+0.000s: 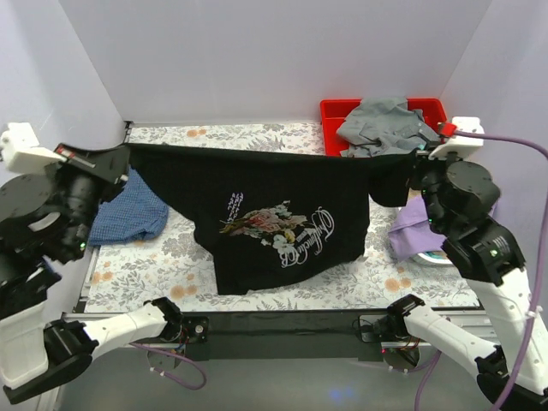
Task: Fold and stack the t-shirts
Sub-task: Flatten the tshirt out
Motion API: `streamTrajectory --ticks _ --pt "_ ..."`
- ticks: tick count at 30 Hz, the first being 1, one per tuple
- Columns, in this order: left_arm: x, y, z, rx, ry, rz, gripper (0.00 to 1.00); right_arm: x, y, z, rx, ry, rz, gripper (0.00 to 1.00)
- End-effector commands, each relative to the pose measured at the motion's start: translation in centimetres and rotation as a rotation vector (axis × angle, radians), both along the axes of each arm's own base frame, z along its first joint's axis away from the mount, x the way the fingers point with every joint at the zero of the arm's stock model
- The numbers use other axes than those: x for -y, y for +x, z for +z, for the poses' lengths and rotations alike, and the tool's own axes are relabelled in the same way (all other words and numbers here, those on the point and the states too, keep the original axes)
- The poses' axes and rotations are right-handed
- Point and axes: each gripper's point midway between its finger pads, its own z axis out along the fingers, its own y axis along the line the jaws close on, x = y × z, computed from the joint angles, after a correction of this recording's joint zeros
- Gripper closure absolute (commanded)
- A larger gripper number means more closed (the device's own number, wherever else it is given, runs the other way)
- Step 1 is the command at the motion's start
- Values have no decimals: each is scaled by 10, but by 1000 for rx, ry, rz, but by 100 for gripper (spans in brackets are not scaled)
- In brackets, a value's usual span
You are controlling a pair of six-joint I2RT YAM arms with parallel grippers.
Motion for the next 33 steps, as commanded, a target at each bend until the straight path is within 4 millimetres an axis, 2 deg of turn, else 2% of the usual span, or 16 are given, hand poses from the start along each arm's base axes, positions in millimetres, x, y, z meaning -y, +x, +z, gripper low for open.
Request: streamTrajectory --ticks 1,2,3,4,5,6,9,12,15,21,22,23,27,29,32,33 --pt "-24 -11 -6 -11 23 63 100 30 -25 46 114 33 -78 99" --pt "-19 -16 1 26 -2 15 100 34 -32 60 155 53 -77 99" --pt "-26 -31 9 77 -31 -28 100 35 -37 68 181 70 -70 99" --pt "-21 -35 8 96 -28 -70 100 37 -44 77 210 88 -58 99" --pt "-9 -47 25 174 -70 -183 100 40 -49 86 233 67 -47 99" --pt "-12 -64 36 239 -99 -238 100 42 -56 101 271 84 -35 99" --pt "10 -98 62 368 -142 -462 100 40 -74 132 354 110 39 99" --pt "41 -133 78 462 -132 -715 100 26 -93 161 439 123 173 99" --pt "60 -149 86 494 -120 -856 100 7 -113 187 525 135 322 99" --pt "86 -174 96 576 -77 -1063 100 -31 -131 208 586 114 559 99" --pt "90 -179 97 591 -68 -1097 100 -44 -133 210 587 101 630 99" --pt "95 -173 96 574 -58 -1100 100 -47 -141 218 609 94 668 99" --pt "96 -183 103 620 -9 -1140 100 -60 -141 224 617 56 729 99" --pt "96 -192 107 663 9 -1176 100 -60 -134 223 606 48 711 99" --pt "76 -193 113 704 -10 -1078 100 -61 -128 215 582 30 703 99" --pt "61 -203 115 742 -18 -1046 100 -56 -123 210 570 33 664 99"
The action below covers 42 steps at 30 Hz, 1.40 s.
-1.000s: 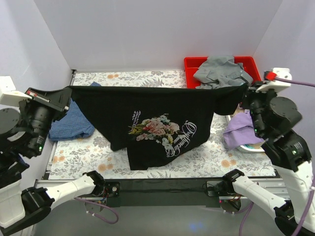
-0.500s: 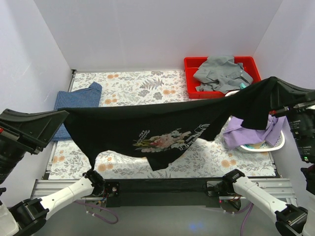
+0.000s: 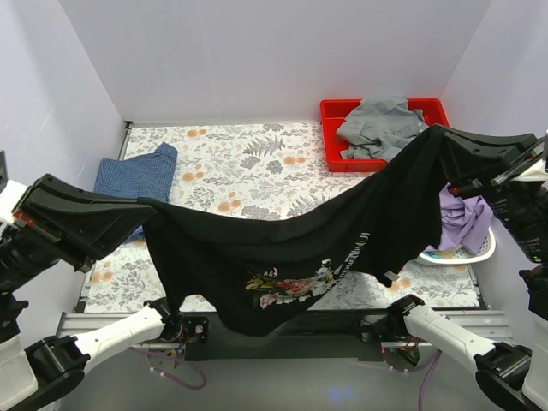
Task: Fold and stack the t-shirts
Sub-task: Flatten the tshirt out
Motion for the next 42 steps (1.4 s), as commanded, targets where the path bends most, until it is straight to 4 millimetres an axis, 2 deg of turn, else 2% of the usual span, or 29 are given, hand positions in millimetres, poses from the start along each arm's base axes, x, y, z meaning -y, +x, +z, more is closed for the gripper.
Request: streamTrajectory --ticks 1,3,4,7,10,12,14,15,17,18,20,22,24,25,27,28,30,31,32,33,34,35,36,37,38,39,40,41,42 --pt "-44 -32 23 140 -123 66 100 14 -2 12 62 21 -65 99" --pt "-65 -28 25 139 -180 173 100 39 6 11 50 64 -201 99" --pt "-83 -40 28 175 -229 205 100 43 6 13 57 67 -222 99" --pt "-95 -35 24 208 -266 286 100 49 10 13 67 47 -268 99" --pt "-94 -6 12 139 -243 390 100 39 27 1 31 12 -265 99" --pt "-81 28 -2 56 -190 459 100 26 41 -11 -13 -5 -242 99" --pt "-75 63 -17 -21 -156 557 100 0 70 -41 -103 -54 -195 99" --pt "-62 87 -33 -80 -109 598 100 -8 80 -51 -132 -65 -190 99" --pt "-60 121 -54 -164 -78 712 100 -27 115 -91 -236 -106 -195 99" --pt "-48 144 -75 -217 -24 750 100 -33 134 -110 -287 -123 -219 99" --pt "-51 169 -92 -267 -6 861 100 -47 154 -149 -377 -169 -211 99" --pt "-53 205 -129 -355 64 1030 100 -61 177 -180 -434 -199 -212 99" --pt "-52 226 -153 -389 125 1126 100 -72 201 -221 -506 -246 -227 99" --pt "-42 244 -175 -409 183 1167 100 -77 207 -232 -528 -263 -225 99" --pt "-51 260 -193 -433 221 1297 100 -85 226 -262 -588 -305 -242 99" --pt "-43 275 -208 -445 274 1339 100 -88 232 -269 -601 -315 -241 99" --pt "-53 288 -219 -448 315 1469 100 -100 252 -294 -652 -358 -242 99" --pt "-49 301 -223 -443 320 1510 100 -105 259 -303 -665 -375 -238 99" --pt "-57 310 -227 -428 359 1567 100 -109 267 -309 -676 -389 -238 99" --pt "-60 316 -228 -436 359 1595 100 -116 281 -332 -720 -425 -247 99" --pt "-59 329 -237 -443 392 1621 100 -120 292 -324 -706 -415 -248 99" --pt "-79 342 -239 -450 397 1686 100 -124 302 -328 -716 -422 -246 99" --pt "-87 353 -241 -455 398 1703 100 -132 317 -353 -761 -454 -243 99" --pt "-86 368 -250 -472 413 1662 100 -140 333 -333 -726 -423 -232 99" --pt "-104 388 -267 -509 443 1690 100 -144 341 -339 -743 -434 -228 99" --pt "-108 402 -275 -520 456 1691 100 -151 359 -364 -780 -465 -238 99" --pt "-111 414 -284 -539 466 1697 100 -153 371 -367 -783 -470 -244 99" --pt "-117 424 -292 -555 483 1711 100 -159 388 -339 -727 -430 -243 99" --pt "-130 447 -310 -578 524 1742 100 -166 402 -370 -772 -457 -238 99"
